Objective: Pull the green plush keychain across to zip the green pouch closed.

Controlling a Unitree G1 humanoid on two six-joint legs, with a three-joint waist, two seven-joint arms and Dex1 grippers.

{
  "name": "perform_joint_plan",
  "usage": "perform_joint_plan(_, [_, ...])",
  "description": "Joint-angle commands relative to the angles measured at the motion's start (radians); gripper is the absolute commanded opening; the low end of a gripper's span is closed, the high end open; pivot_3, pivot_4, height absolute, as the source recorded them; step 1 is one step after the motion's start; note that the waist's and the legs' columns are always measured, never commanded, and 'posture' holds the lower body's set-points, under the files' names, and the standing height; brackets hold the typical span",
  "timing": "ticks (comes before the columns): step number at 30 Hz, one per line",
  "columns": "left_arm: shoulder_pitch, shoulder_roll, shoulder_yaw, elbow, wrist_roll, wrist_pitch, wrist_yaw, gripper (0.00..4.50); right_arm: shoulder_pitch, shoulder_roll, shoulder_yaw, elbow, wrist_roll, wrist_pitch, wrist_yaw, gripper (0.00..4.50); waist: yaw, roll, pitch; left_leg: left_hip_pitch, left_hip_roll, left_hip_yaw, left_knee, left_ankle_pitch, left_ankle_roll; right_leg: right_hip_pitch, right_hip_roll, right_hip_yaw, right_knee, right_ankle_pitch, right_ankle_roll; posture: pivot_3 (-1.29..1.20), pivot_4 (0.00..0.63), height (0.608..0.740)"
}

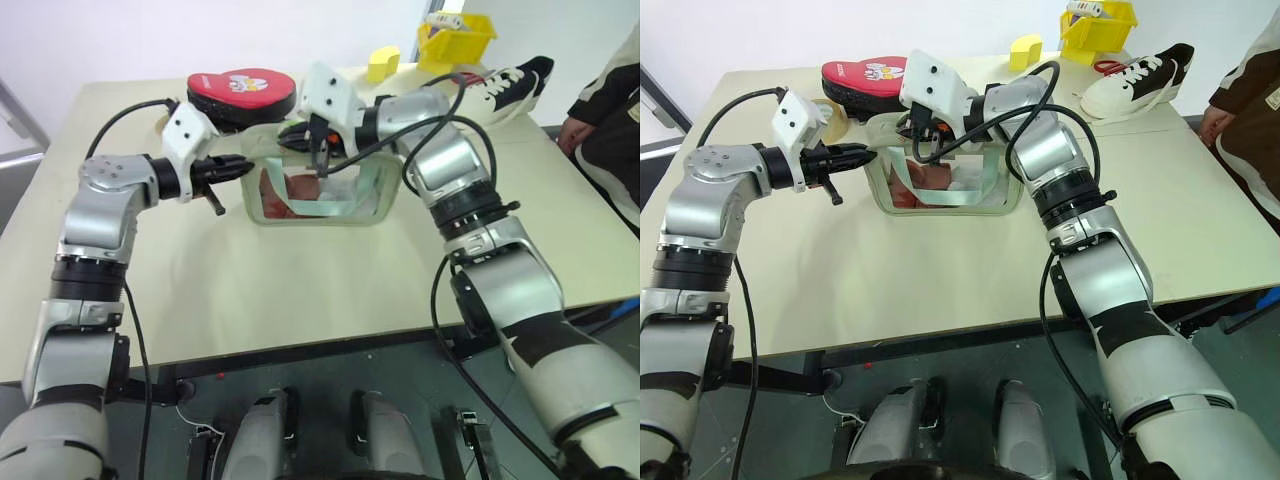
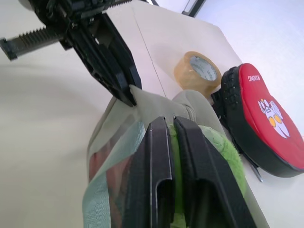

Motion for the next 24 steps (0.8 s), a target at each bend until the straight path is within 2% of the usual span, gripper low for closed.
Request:
perform_joint_plan(1, [-0.039, -0.002, 0.005, 0.002, 0.006, -0.030, -0.005, 0.00, -0.025, -0.061, -0.036, -0.038, -0.007, -0.010, -0.020, 0.07, 0.000, 0.000, 0.000, 0.000, 0.000, 0.000, 0.000, 0.000, 0.000, 0.000, 0.000, 0.000, 0.000, 0.000, 0.000, 0.00, 0.150, 0.740])
perform_joint_plan(7, [-0.047, -0.002, 0.004, 0.014, 0.008, -0.036, -0.016, 0.00, 0.004, -0.204, -0.086, -0.162, 0.005, 0.061, -0.023, 0.07, 0.000, 0.000, 0.000, 0.000, 0.000, 0.000, 0.000, 0.000, 0.000, 0.000, 0.000, 0.000, 0.000, 0.000, 0.000, 0.00, 0.150, 0.740])
perform_joint_plan(13, [-0.049, -0.004, 0.003, 0.022, 0.012, -0.038, -0.019, 0.00, 0.113, -0.379, -0.110, -0.297, -0.047, 0.103, -0.055, 0.07, 0.001, 0.000, 0.000, 0.000, 0.000, 0.000, 0.000, 0.000, 0.000, 0.000, -0.001, 0.000, 0.000, 0.000, 0.000, 0.00, 0.150, 0.740])
perform_joint_plan(20, [-0.045, -0.015, 0.001, 0.019, 0.012, -0.030, -0.022, 0.00, 0.272, -0.565, -0.108, -0.299, -0.178, 0.051, -0.201, 0.07, 0.001, 0.000, 0.000, 0.000, 0.000, 0.001, 0.000, 0.000, 0.000, -0.001, -0.002, 0.000, -0.003, 0.000, 0.000, 0.00, 0.150, 0.740])
perform_joint_plan(24, [-0.053, -0.023, -0.004, 0.030, 0.014, -0.031, -0.026, 0.00, 0.420, -0.559, -0.128, -0.313, -0.177, 0.080, -0.275, 0.07, 0.004, -0.003, -0.001, 0.000, 0.001, 0.002, -0.001, 0.000, 0.001, -0.001, -0.002, 0.000, -0.003, 0.000, 0.000, 0.00, 0.150, 0.740])
